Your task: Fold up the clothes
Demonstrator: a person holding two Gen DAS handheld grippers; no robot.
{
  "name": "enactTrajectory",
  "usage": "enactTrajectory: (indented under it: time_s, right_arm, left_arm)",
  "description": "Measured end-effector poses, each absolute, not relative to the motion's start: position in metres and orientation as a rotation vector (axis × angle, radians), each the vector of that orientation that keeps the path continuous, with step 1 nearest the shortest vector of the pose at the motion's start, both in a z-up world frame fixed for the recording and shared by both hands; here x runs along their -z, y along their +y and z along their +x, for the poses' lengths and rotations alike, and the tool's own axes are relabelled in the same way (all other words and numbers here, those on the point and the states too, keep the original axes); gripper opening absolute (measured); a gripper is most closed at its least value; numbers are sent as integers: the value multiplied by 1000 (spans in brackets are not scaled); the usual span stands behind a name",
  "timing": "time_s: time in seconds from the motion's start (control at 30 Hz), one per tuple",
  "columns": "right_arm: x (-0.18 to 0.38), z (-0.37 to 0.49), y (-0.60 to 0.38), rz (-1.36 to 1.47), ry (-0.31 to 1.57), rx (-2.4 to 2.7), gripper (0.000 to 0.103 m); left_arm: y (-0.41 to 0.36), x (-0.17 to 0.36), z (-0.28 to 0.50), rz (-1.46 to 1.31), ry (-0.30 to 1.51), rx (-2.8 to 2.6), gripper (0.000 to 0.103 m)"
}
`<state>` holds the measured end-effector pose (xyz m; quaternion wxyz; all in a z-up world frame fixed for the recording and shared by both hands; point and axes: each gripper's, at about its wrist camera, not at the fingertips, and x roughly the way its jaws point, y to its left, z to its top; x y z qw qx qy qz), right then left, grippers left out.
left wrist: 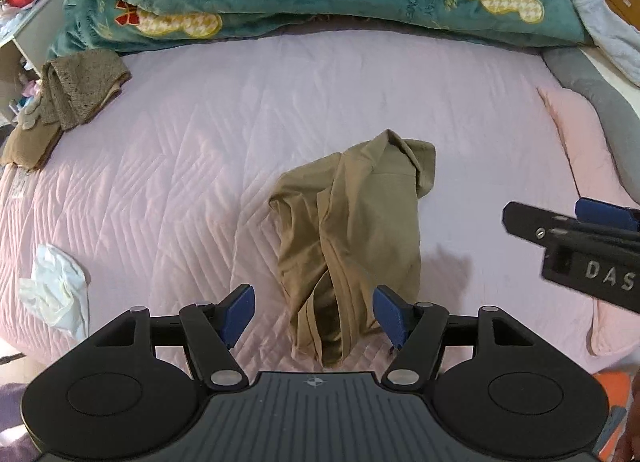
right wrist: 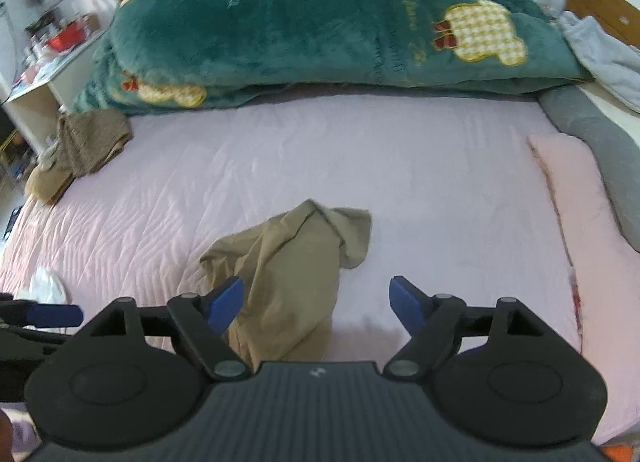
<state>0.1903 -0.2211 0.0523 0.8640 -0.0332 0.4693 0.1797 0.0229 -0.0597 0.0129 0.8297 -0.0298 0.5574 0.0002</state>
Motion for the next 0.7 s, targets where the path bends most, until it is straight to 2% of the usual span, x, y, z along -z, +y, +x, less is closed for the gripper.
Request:
enactTrajectory:
  time_s: [0.2,0.7]
  right_arm:
    - [-46,189,-220,-80,996,-408,82]
    - [-37,181,-224,-98,1024,-443,83]
  left_arm:
    - [-67,-12,18,-55,1179,-27,74]
    - [-83,-9,6,-42,1141,-17,75]
